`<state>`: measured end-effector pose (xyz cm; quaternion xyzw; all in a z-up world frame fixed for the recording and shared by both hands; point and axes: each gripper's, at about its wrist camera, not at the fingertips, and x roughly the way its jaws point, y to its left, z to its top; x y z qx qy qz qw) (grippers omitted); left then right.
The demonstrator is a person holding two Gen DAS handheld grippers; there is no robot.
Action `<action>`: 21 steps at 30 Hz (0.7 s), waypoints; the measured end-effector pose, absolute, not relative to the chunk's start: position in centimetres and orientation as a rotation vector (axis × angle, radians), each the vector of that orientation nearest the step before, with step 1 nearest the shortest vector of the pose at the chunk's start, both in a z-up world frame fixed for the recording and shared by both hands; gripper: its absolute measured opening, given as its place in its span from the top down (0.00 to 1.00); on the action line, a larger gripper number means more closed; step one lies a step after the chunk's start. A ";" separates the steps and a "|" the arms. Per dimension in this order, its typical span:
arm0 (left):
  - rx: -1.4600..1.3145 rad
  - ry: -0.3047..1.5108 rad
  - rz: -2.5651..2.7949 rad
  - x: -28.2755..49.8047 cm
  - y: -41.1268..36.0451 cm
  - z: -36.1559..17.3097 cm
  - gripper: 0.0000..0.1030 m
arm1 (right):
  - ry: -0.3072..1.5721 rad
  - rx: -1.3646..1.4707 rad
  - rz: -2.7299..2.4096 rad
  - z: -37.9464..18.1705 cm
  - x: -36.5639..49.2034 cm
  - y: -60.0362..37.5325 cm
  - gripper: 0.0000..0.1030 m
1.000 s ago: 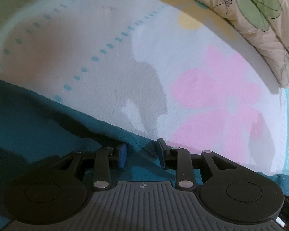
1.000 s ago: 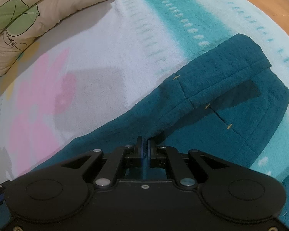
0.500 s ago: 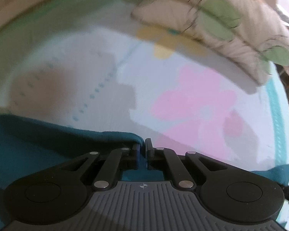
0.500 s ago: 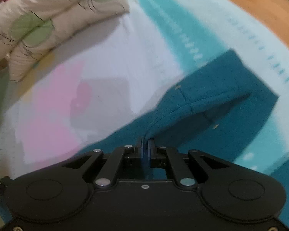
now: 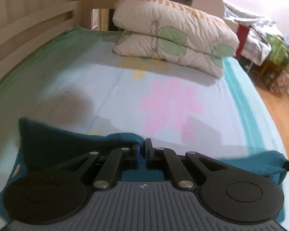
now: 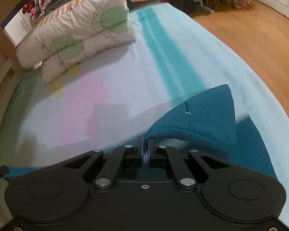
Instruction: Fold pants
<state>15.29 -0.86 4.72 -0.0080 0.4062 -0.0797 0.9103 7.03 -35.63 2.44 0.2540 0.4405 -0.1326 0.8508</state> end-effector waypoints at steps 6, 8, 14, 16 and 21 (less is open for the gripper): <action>0.043 0.954 -0.109 10.4 0.1 -1.4 0.96 | 1.144 0.635 -0.277 -5.4 3.5 -34.8 0.91; 0.038 1.016 -0.086 10.1 0.3 -4.0 0.96 | 1.213 0.651 -0.269 -7.6 3.5 -35.0 0.85; 0.055 1.116 -0.048 10.2 0.1 -8.4 0.96 | 1.168 0.672 -0.298 -6.1 2.6 -38.6 0.79; 0.067 1.120 -0.042 10.4 -0.1 -8.8 0.96 | 1.121 0.685 -0.349 -5.2 2.0 -40.9 0.64; 0.071 1.138 -0.030 11.1 -0.1 -9.5 0.96 | 1.063 0.700 -0.498 -5.7 0.4 -46.9 0.55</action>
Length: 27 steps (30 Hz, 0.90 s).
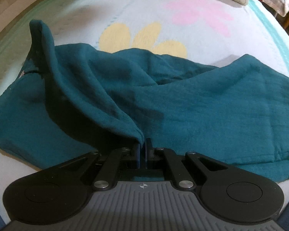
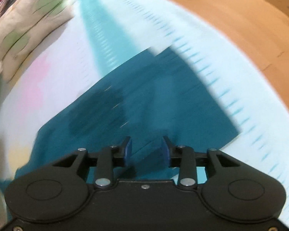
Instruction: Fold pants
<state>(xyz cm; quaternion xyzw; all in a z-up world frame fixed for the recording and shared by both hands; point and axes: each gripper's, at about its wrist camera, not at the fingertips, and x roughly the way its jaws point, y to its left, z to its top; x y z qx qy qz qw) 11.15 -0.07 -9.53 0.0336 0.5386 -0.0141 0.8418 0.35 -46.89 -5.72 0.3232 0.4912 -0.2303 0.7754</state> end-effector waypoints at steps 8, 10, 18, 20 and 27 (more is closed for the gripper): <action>0.083 1.173 -0.016 11.1 -0.4 -10.6 0.96 | 1.133 0.843 -0.551 -10.1 -0.2 -49.7 0.55; 0.077 1.184 -0.014 11.0 0.0 -11.2 0.96 | 1.126 0.913 -0.524 -10.3 -1.7 -49.3 0.55; 0.106 1.184 -0.013 11.1 -0.7 -12.2 0.96 | 1.032 1.058 -0.395 -8.9 -3.7 -46.5 0.48; 0.103 1.183 -0.010 11.2 -0.8 -12.2 0.96 | 1.023 1.054 -0.382 -9.1 -2.8 -46.0 0.47; 0.087 1.181 -0.008 11.0 -0.6 -12.2 0.96 | 1.086 0.983 -0.506 -10.2 -1.2 -46.1 0.47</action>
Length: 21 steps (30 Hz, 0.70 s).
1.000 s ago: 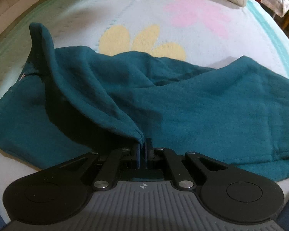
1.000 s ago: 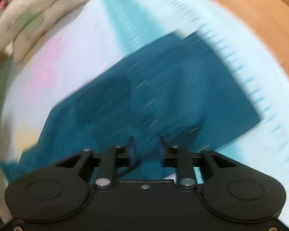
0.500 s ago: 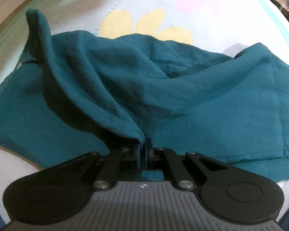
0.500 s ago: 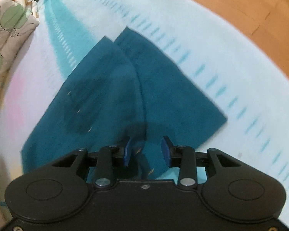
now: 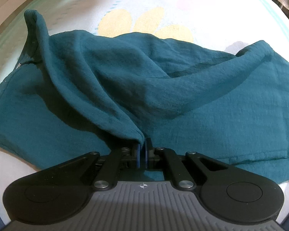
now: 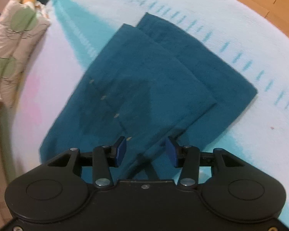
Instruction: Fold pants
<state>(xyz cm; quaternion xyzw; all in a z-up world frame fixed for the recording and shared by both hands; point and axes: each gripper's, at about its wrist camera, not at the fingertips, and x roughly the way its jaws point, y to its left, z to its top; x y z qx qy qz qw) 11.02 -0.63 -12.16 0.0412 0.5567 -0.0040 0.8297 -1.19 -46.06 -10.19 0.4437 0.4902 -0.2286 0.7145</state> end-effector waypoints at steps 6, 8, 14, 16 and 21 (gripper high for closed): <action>0.130 1.164 -0.012 10.6 -1.2 -12.3 0.96 | 1.085 0.986 -0.588 -10.9 -2.8 -47.5 0.47; 0.134 1.164 -0.007 10.5 -1.4 -12.4 0.96 | 1.073 0.979 -0.595 -11.1 -2.6 -47.9 0.47; 0.118 1.173 0.008 10.7 -1.8 -12.0 0.96 | 1.102 0.937 -0.609 -12.0 -1.5 -48.3 0.48; 0.120 1.169 0.010 10.6 -1.9 -12.0 0.96 | 1.096 0.953 -0.617 -12.3 -1.7 -48.5 0.50; 0.111 1.165 0.003 10.7 -1.7 -12.2 0.96 | 1.094 0.928 -0.648 -12.1 -1.5 -48.2 0.68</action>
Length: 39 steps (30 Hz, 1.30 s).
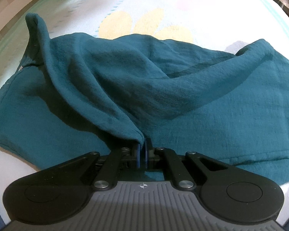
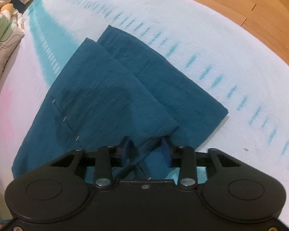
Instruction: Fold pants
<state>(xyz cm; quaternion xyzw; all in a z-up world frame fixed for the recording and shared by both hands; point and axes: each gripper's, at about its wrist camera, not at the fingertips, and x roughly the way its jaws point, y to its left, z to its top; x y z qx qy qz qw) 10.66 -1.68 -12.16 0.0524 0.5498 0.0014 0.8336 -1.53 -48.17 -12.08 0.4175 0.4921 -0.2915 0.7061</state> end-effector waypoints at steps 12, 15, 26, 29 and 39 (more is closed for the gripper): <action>0.007 1.157 -0.044 11.8 0.9 -10.8 0.96 | 1.013 0.720 -0.576 -6.6 1.1 -46.3 0.86; -0.004 1.102 -0.060 12.5 1.0 -8.3 0.96 | 0.971 0.643 -0.539 -4.3 2.2 -45.8 0.87; 0.049 1.075 -0.153 8.9 -0.3 -6.6 0.96 | 0.966 0.520 -0.618 -4.7 -1.6 -46.0 0.87; 0.094 1.169 -0.146 8.8 -1.2 -10.5 0.96 | 1.082 0.630 -0.658 -9.0 -2.1 -47.5 0.87; 0.226 1.158 -0.163 8.7 -2.6 -12.0 0.93 | 1.150 0.643 -0.696 -10.0 -1.2 -48.1 0.65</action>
